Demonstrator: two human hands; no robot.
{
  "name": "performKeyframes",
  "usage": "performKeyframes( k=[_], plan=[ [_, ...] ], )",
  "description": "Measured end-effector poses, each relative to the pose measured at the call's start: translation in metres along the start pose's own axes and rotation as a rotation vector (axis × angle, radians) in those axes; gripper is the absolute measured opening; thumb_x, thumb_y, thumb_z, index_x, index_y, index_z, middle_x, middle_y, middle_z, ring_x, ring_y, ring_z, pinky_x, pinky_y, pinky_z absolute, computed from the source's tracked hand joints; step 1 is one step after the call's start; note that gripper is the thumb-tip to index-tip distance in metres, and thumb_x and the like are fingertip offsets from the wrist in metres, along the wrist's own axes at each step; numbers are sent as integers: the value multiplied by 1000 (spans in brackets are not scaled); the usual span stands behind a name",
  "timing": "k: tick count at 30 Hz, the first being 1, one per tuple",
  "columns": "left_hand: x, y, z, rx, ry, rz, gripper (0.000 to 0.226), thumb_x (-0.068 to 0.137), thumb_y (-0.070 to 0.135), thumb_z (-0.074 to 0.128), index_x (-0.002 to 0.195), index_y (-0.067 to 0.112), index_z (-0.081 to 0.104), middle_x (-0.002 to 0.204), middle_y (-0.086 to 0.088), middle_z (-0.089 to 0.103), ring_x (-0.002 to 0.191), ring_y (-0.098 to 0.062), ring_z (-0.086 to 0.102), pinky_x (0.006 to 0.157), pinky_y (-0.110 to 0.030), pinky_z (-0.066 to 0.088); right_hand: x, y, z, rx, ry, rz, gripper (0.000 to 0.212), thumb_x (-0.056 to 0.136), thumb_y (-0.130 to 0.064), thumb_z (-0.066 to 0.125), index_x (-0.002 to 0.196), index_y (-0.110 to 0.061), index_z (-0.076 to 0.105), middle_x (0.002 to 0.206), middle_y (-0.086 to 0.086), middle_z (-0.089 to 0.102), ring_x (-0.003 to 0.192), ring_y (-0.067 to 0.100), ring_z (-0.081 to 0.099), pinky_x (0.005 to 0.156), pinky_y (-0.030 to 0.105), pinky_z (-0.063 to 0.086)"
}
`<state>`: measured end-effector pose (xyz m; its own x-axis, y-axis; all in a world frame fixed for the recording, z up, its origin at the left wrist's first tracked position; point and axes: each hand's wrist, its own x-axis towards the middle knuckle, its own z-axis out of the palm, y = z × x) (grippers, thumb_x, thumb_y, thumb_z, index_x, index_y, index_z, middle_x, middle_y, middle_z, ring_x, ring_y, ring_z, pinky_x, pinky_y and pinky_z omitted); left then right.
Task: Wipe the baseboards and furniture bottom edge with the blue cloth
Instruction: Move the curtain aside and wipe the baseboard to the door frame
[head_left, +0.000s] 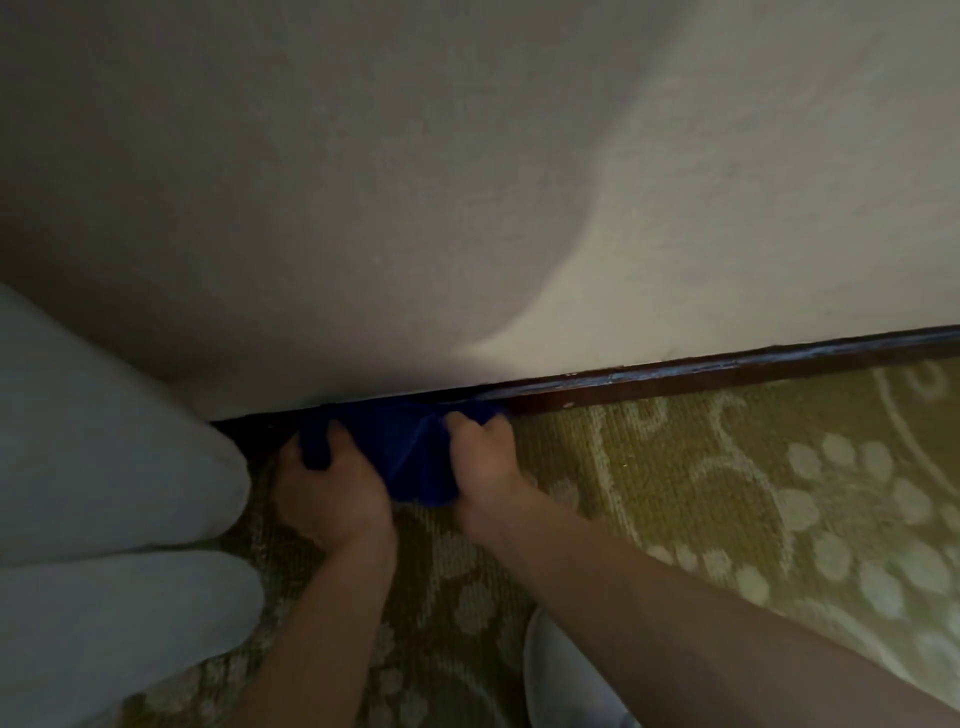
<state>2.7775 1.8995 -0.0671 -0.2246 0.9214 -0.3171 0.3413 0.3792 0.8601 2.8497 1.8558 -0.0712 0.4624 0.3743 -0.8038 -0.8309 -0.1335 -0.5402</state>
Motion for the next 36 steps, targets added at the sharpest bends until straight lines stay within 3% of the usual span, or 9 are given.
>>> performKeyframes(
  k=[4, 8, 12, 16, 19, 22, 25, 33, 36],
  plan=[
    [-40, -3, 27, 40, -226, 204, 21, 94, 21, 60, 108, 10, 71, 102, -8, 72, 90, -17, 65, 87, -27, 51, 3, -28, -47, 64, 200, -172, 28, 93, -1, 48, 121, -1, 52, 112, 18, 63, 101, 34, 63, 84, 46, 57],
    [-69, 2, 54, 61, -556, 214, 12, 92, 22, 66, 95, 15, 76, 84, 2, 71, 80, -10, 65, 85, -33, 56, 18, -61, -101, 55, 419, -264, 36, 95, -8, 49, 131, -4, 44, 126, 16, 58, 114, 36, 59, 100, 52, 48],
    [-47, 2, 28, -117, -310, -2, 26, 93, 22, 65, 117, 13, 70, 100, 9, 68, 89, -5, 64, 88, -24, 52, 18, -33, -63, 1, 286, -216, 30, 91, -9, 52, 121, -8, 49, 116, 16, 61, 107, 36, 61, 96, 55, 50],
    [-14, -1, 7, -106, -44, -33, 49, 95, 27, 62, 139, 11, 51, 136, -1, 55, 122, -12, 51, 110, -34, 42, 10, -4, -8, -28, 40, -45, 42, 89, -12, 52, 131, -10, 47, 129, 20, 56, 114, 37, 57, 98, 55, 49],
    [-32, 0, 17, -31, -91, 55, 42, 95, 26, 62, 134, 12, 56, 134, -6, 58, 119, -14, 55, 107, -31, 45, 11, -12, -18, -42, 99, -115, 43, 78, -18, 53, 121, -9, 51, 122, 18, 61, 109, 36, 60, 96, 55, 50],
    [-67, -5, 41, 40, -269, 276, 15, 93, 19, 64, 106, 18, 70, 102, -2, 71, 84, -8, 63, 80, -16, 49, 17, -38, -66, -95, 340, -277, 38, 82, -16, 55, 119, -7, 55, 114, 18, 64, 103, 36, 63, 95, 53, 52],
    [-79, -7, 57, 74, -396, 300, 26, 93, 22, 64, 113, 8, 72, 108, -4, 71, 93, -14, 66, 88, -25, 52, 26, -54, -94, -100, 461, -343, 43, 91, -15, 52, 133, -8, 46, 126, 17, 59, 112, 35, 59, 101, 50, 48],
    [-28, -5, 10, 88, -124, 348, 31, 96, 22, 61, 124, 8, 64, 111, 7, 58, 100, -9, 57, 96, -23, 43, 4, -18, -18, -276, 144, -276, 18, 91, -10, 51, 109, -9, 55, 113, 17, 64, 104, 32, 61, 98, 48, 50],
    [-43, -5, 22, 178, -220, 449, 20, 94, 15, 62, 107, 4, 72, 100, 2, 64, 89, -15, 61, 84, -22, 46, 6, -30, -35, -323, 204, -343, 24, 80, -20, 54, 102, -10, 58, 109, 18, 66, 104, 35, 63, 97, 50, 50]
  ],
)
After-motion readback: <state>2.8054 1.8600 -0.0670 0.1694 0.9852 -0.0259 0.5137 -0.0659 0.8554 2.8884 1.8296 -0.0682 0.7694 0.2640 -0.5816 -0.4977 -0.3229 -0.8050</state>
